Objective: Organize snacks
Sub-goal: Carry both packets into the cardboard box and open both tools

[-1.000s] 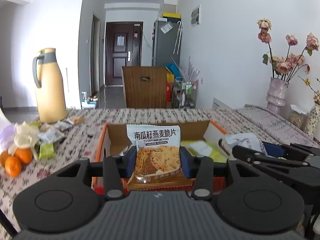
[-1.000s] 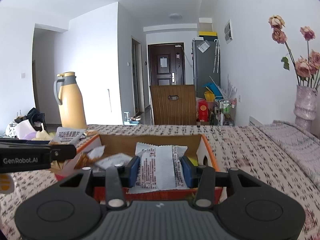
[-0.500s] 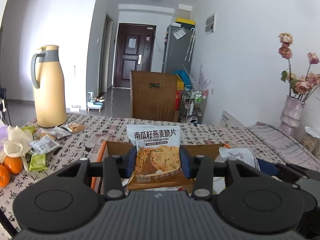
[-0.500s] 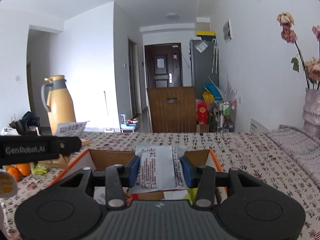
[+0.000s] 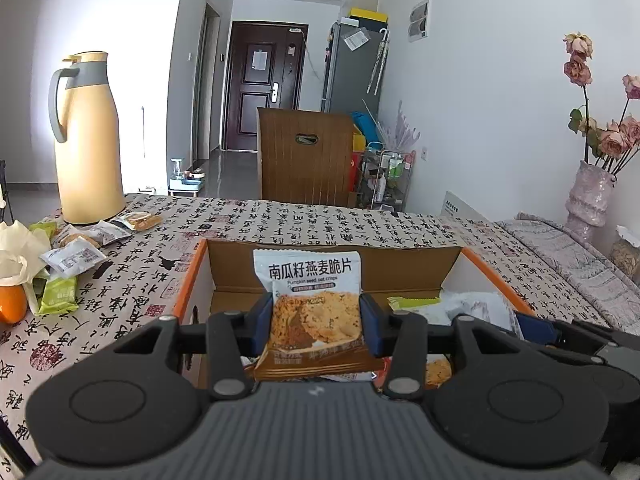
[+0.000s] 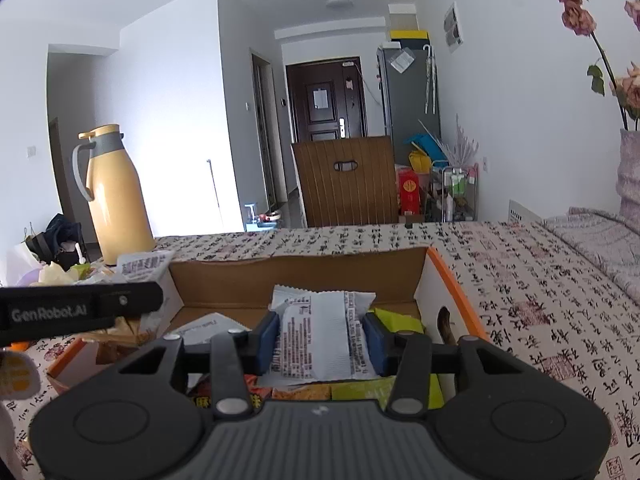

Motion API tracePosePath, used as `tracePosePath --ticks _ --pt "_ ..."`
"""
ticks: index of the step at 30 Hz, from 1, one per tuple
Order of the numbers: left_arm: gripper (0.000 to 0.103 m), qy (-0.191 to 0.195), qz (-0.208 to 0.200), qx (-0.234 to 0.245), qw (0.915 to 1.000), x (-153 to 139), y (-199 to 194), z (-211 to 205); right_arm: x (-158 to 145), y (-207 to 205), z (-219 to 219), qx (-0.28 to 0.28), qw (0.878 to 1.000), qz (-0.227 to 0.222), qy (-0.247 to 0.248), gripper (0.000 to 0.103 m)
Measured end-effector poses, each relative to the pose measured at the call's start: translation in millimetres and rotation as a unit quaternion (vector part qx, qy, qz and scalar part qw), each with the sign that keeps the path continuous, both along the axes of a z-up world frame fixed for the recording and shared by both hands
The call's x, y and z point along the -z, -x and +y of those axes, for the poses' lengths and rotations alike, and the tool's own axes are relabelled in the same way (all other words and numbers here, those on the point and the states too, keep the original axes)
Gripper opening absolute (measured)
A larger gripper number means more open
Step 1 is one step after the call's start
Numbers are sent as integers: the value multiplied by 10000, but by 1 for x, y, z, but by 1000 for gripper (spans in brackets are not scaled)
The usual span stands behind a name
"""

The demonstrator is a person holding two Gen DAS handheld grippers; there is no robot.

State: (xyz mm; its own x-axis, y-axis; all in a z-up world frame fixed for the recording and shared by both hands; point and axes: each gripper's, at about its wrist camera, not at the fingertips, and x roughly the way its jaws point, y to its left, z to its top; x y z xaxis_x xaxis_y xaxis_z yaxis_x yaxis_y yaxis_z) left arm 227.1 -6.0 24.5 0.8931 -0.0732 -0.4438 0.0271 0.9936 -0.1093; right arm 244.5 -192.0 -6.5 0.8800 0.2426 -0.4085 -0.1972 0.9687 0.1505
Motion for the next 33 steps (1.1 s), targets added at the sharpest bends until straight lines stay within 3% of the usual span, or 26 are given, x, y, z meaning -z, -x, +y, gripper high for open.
tracePosePath --ticks 1,2,3,5,8,24,33 --pt "51 8 -45 -15 10000 -1 2 0 0 0 -1 27 10000 4 -8 47" --pt "64 51 -107 12 9999 -2 4 1 0 0 -3 46 10000 10 -32 57" --pt "84 80 -175 -4 9998 -4 7 1 -1 1 -5 81 10000 2 -59 74" --pt "103 62 -386 -158 9991 -7 14 1 -2 2 -8 176 9998 -70 -97 91" --pt "103 184 -537 -172 9982 -12 19 4 -1 1 -11 222 9996 -36 -157 103" --pt "103 215 -446 -226 9985 -10 15 4 -1 -1 -13 297 9994 40 -160 103" --pt "103 289 -506 -261 9980 -32 27 1 -21 12 -17 377 9992 -83 -69 103"
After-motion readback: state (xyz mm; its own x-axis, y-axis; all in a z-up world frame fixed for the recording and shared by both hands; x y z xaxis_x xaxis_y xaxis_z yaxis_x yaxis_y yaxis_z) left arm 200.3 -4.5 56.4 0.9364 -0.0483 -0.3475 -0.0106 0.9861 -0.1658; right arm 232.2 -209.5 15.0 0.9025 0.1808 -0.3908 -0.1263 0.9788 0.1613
